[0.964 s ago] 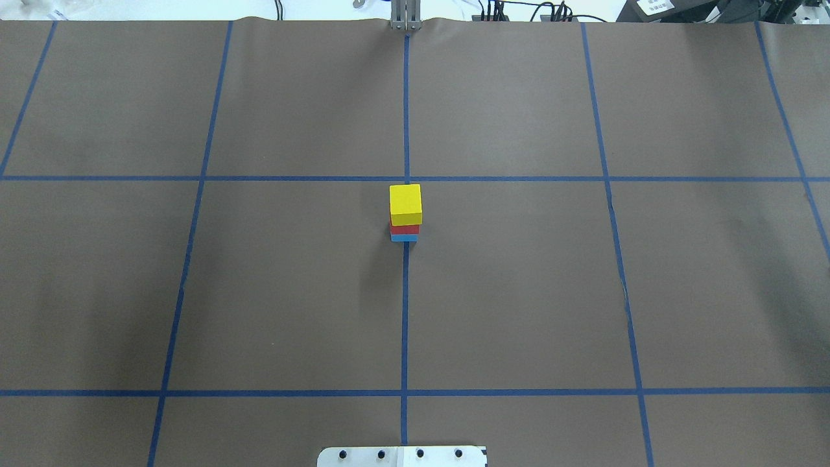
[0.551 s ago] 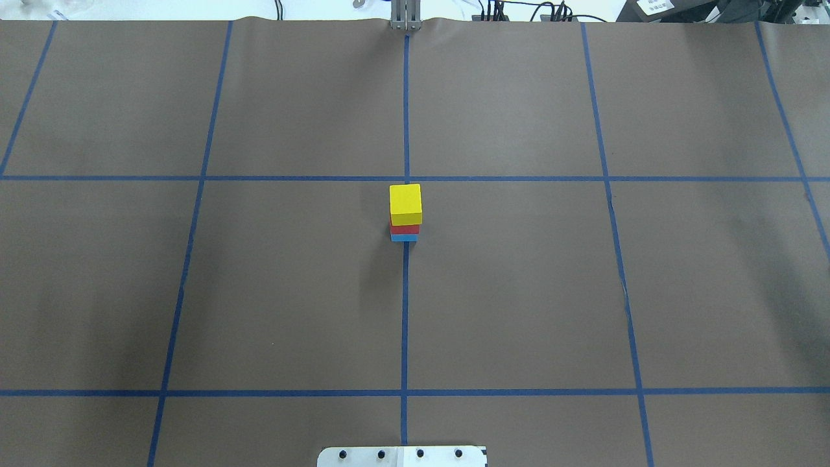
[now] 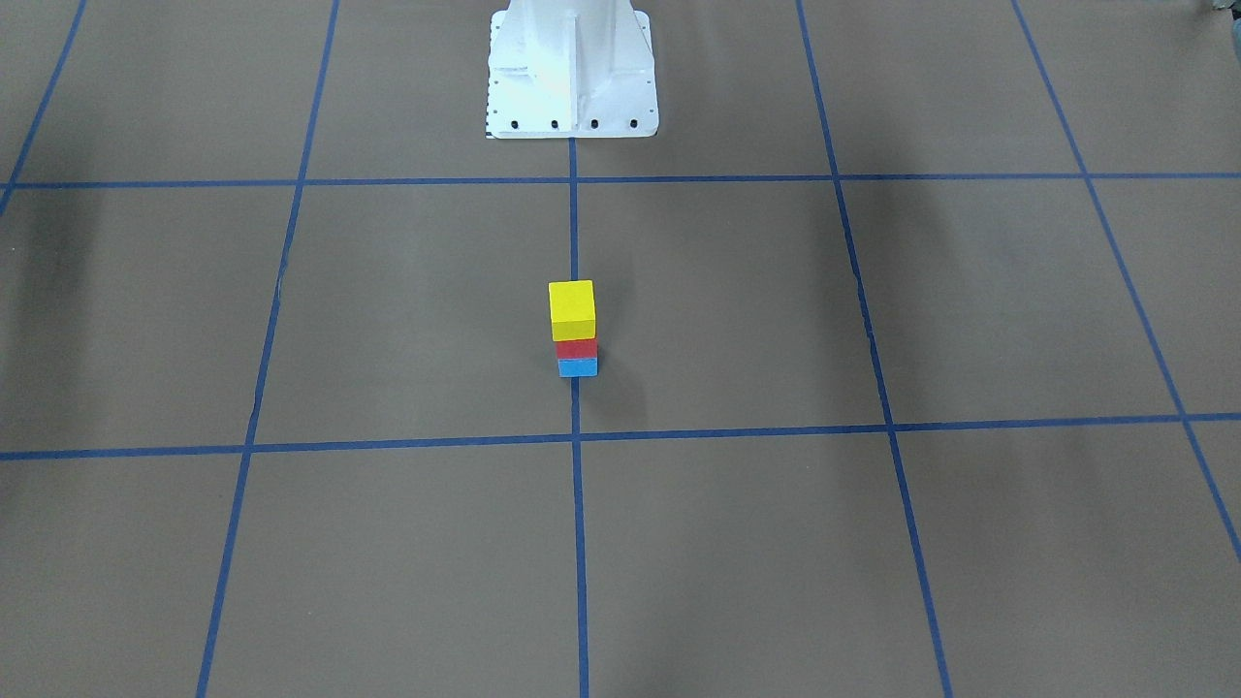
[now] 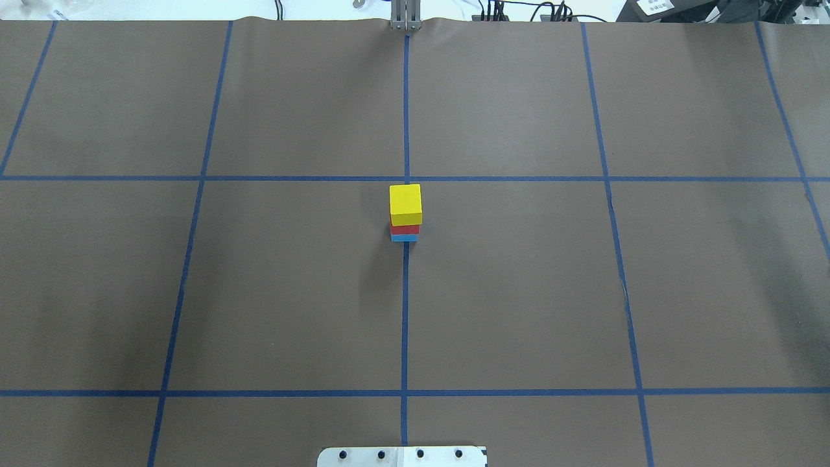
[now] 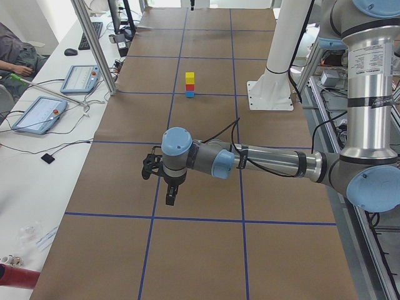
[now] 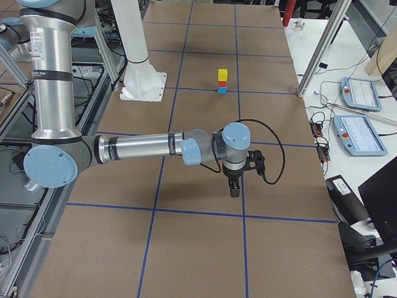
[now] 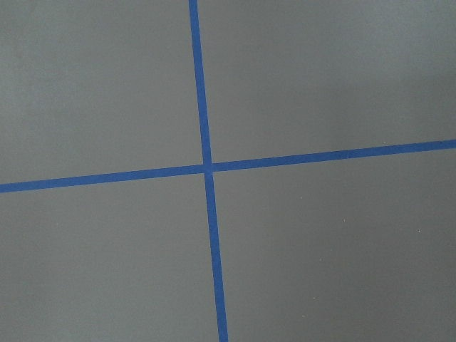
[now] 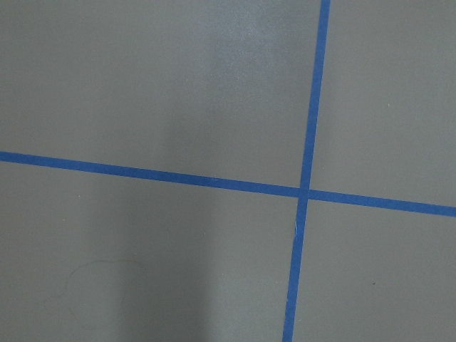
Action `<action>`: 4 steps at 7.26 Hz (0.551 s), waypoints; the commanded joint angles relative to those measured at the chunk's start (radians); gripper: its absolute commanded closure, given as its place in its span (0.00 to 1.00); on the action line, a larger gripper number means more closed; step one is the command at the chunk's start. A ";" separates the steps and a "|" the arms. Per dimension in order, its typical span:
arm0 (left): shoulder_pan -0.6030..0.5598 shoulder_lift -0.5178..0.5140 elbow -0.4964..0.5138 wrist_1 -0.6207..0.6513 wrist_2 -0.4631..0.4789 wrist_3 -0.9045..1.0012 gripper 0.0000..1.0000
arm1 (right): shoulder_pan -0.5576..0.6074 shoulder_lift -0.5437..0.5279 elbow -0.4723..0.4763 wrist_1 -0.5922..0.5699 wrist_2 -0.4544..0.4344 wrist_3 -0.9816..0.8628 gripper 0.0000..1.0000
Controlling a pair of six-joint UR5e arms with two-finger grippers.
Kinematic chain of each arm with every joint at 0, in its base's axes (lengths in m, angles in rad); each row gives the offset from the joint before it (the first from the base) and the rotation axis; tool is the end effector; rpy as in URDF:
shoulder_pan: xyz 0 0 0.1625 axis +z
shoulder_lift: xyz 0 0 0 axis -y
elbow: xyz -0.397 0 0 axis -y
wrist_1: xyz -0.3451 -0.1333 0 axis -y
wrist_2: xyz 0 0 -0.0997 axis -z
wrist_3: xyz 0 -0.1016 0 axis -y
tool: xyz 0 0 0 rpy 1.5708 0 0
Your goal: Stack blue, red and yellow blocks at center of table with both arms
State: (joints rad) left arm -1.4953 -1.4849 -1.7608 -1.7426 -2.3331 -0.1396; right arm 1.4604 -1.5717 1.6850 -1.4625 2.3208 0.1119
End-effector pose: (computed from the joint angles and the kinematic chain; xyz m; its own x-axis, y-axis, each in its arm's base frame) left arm -0.0309 -0.4287 0.5657 0.7102 0.1063 -0.6959 0.0265 0.9838 0.1773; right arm 0.0134 -0.4604 0.5711 0.7183 -0.1198 0.6854 0.0274 0.9892 0.1442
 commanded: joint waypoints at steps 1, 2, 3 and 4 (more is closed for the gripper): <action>0.000 -0.006 -0.002 -0.018 0.000 0.000 0.01 | 0.000 0.005 0.005 0.001 0.000 0.000 0.00; 0.001 -0.003 -0.002 -0.052 -0.002 0.000 0.01 | -0.002 0.009 0.001 0.001 0.000 -0.001 0.00; 0.003 -0.003 0.003 -0.086 -0.005 -0.002 0.01 | -0.002 0.010 -0.002 -0.001 0.000 -0.008 0.00; 0.003 -0.008 0.010 -0.087 -0.002 -0.002 0.01 | -0.002 -0.001 0.033 -0.002 0.000 -0.008 0.00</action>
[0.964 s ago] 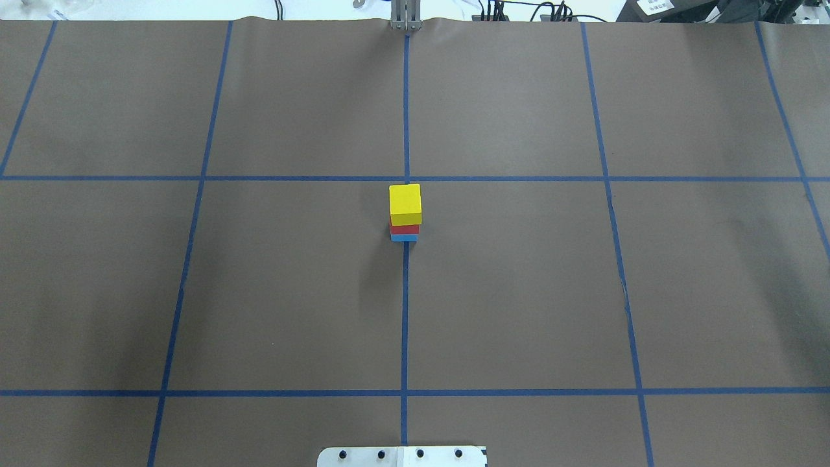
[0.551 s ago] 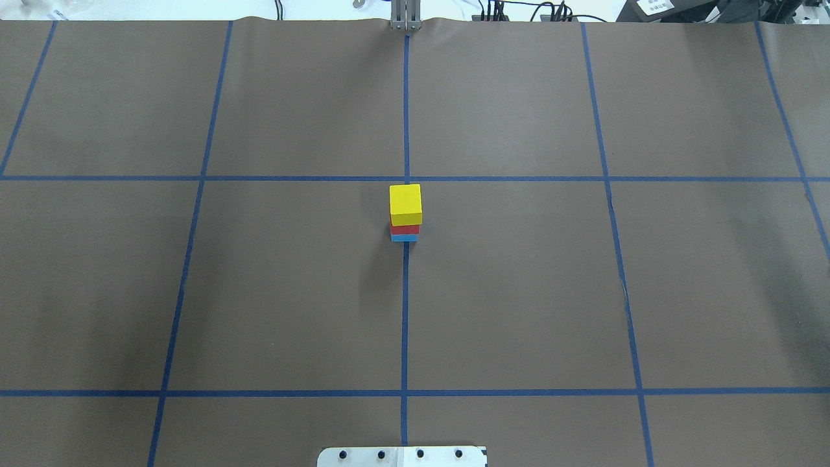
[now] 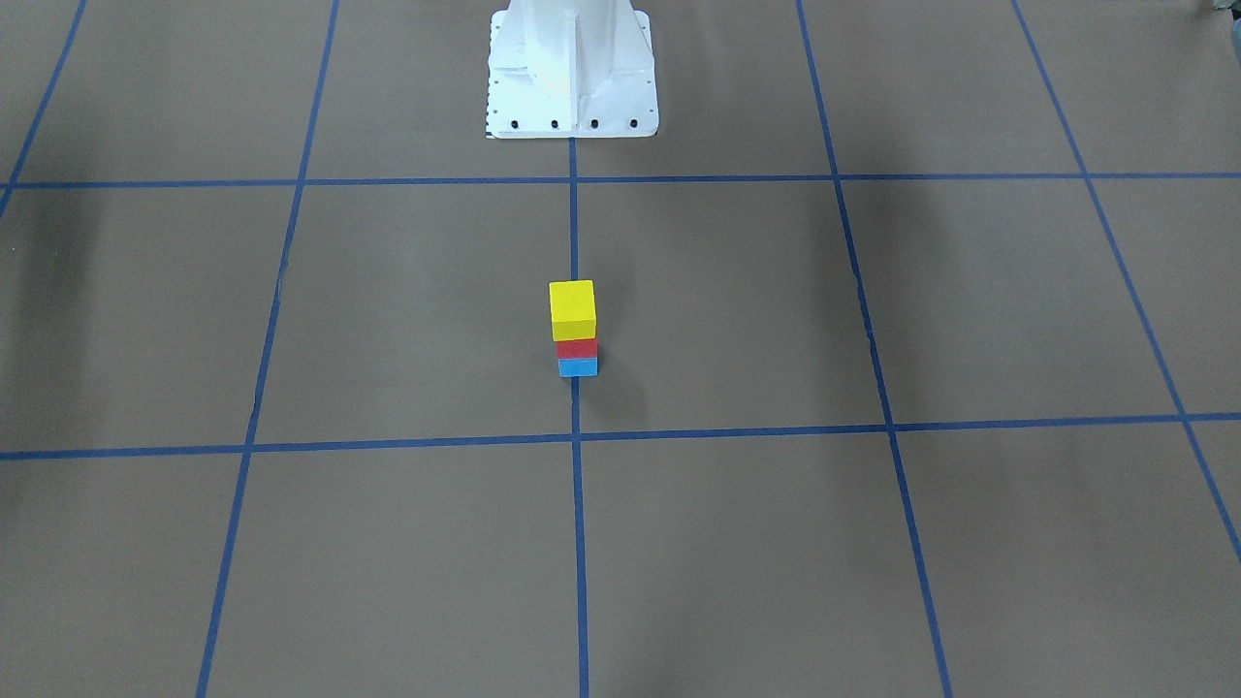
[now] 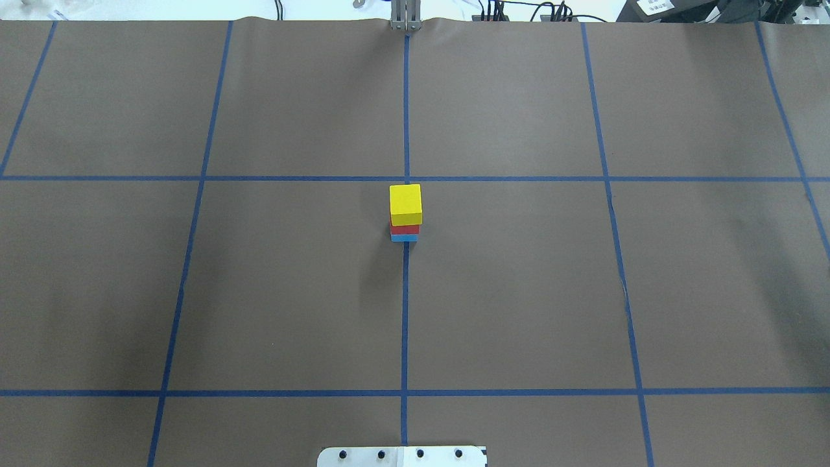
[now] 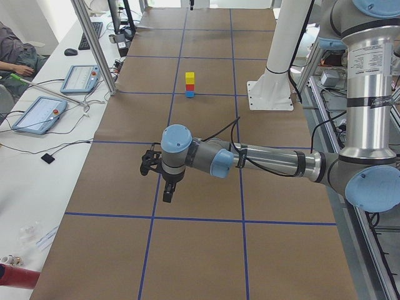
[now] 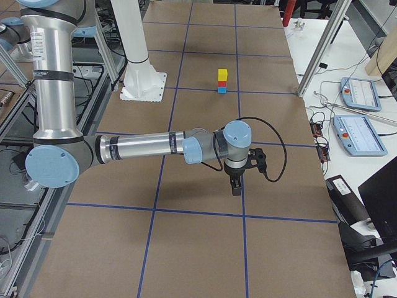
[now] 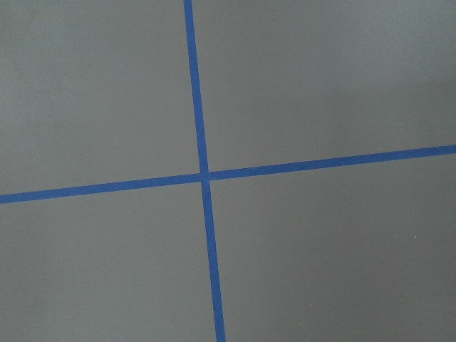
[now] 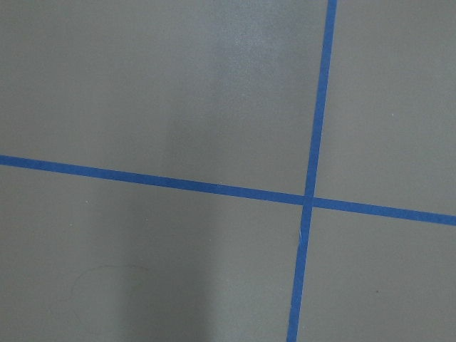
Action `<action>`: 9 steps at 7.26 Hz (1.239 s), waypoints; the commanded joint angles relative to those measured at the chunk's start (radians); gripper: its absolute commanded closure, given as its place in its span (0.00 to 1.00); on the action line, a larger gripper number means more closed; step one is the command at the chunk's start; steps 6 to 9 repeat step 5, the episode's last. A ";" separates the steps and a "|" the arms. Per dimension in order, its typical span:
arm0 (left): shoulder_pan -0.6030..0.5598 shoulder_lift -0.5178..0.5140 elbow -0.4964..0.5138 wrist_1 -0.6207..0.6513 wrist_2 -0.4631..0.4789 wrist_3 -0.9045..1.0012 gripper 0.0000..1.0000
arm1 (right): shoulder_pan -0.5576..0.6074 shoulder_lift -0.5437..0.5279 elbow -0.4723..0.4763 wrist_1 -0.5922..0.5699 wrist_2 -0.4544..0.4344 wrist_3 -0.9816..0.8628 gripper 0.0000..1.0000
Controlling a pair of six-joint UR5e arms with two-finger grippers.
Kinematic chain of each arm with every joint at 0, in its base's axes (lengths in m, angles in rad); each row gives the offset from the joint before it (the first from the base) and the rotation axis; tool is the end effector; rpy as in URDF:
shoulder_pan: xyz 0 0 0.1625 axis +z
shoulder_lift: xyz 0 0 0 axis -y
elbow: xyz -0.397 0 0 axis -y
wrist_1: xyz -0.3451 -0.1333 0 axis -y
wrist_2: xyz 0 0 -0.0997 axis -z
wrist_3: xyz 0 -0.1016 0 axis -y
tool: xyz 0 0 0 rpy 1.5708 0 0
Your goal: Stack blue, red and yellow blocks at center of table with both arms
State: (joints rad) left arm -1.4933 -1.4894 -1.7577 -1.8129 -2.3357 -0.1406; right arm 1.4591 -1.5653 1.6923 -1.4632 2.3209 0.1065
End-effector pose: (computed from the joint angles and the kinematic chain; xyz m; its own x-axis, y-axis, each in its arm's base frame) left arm -0.0295 -0.4332 0.5568 0.7043 0.1568 -0.6924 0.0262 0.9689 0.2461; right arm 0.0125 -0.4630 0.5649 0.7169 -0.1349 0.6840 0.0324 0.9865 0.1607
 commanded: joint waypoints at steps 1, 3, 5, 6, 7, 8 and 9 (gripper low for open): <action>0.001 0.000 -0.011 -0.017 -0.005 -0.001 0.01 | 0.000 -0.012 0.024 -0.002 -0.002 -0.002 0.00; 0.001 0.000 -0.011 -0.017 -0.004 -0.001 0.01 | 0.000 -0.012 0.021 -0.002 0.000 -0.002 0.00; 0.002 -0.002 -0.012 -0.017 -0.004 -0.007 0.01 | 0.000 -0.012 0.024 -0.002 0.000 -0.001 0.00; 0.002 -0.002 -0.012 -0.017 -0.004 -0.007 0.01 | 0.000 -0.012 0.024 -0.002 0.000 -0.001 0.00; 0.002 -0.002 -0.012 -0.017 -0.004 -0.007 0.01 | 0.000 -0.012 0.024 -0.002 0.000 -0.001 0.00; 0.002 -0.002 -0.012 -0.017 -0.004 -0.007 0.01 | 0.000 -0.012 0.024 -0.002 0.000 -0.001 0.00; 0.002 -0.002 -0.012 -0.017 -0.004 -0.007 0.01 | 0.000 -0.012 0.024 -0.002 0.000 -0.001 0.00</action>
